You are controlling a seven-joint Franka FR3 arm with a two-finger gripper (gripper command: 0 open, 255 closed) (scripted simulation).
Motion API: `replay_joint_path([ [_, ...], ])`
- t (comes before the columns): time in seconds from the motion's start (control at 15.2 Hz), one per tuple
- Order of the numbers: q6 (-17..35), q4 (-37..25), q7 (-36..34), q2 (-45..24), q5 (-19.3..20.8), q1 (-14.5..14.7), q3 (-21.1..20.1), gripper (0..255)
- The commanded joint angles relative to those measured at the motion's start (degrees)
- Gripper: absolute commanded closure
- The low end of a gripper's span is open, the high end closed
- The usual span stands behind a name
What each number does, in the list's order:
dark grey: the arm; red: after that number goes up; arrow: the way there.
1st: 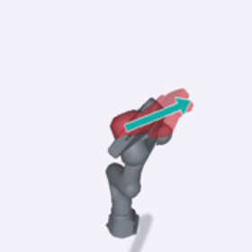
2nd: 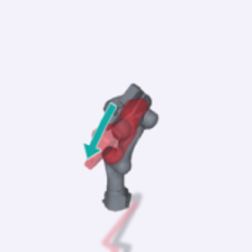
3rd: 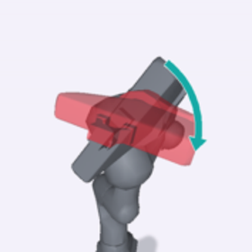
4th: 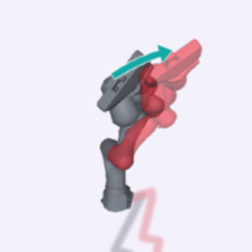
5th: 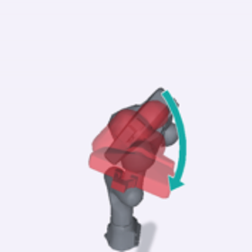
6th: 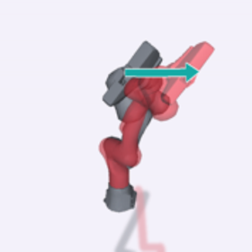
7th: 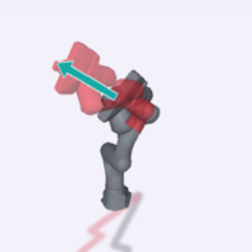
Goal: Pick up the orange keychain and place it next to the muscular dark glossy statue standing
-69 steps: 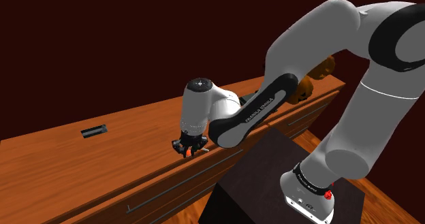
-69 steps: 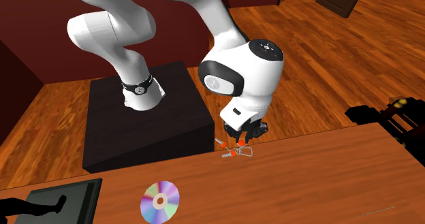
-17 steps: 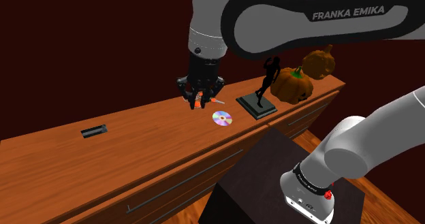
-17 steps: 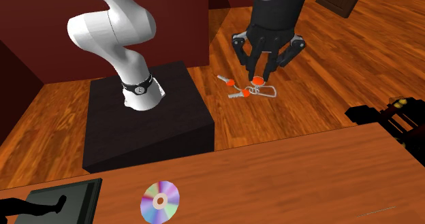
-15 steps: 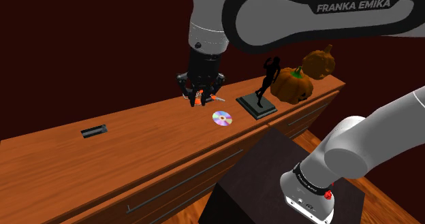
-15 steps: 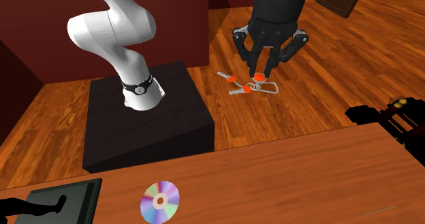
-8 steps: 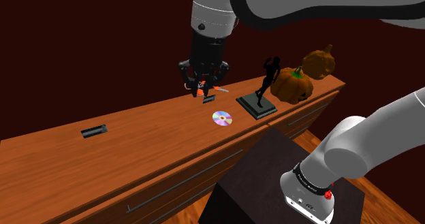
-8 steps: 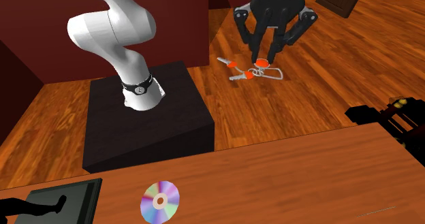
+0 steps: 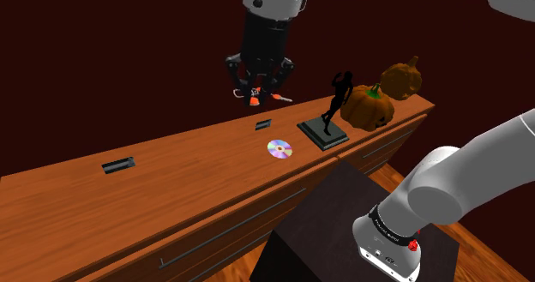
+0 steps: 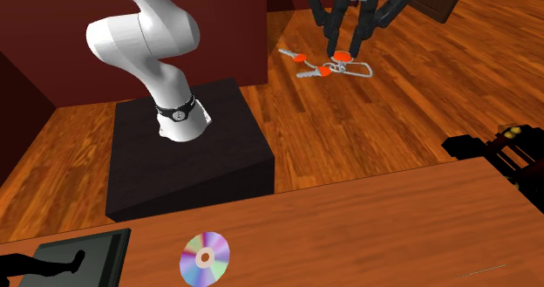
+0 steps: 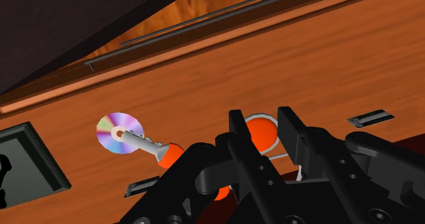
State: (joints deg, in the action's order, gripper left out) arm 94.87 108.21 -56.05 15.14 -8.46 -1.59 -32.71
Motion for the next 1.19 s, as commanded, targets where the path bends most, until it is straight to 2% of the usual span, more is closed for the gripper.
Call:
replay_joint_path([
  [0.0,-1.69,-1.97,-0.12,-0.34,0.21,-0.11,0.07,255],
  [0.2,-3.43,-4.05,-0.31,-0.71,0.43,-0.21,0.10,255],
  [0.66,-3.44,0.10,10.53,2.80,0.72,-3.30,7.59,255],
  [1.12,-3.28,1.14,20.32,2.92,2.71,-6.67,14.29,255],
])
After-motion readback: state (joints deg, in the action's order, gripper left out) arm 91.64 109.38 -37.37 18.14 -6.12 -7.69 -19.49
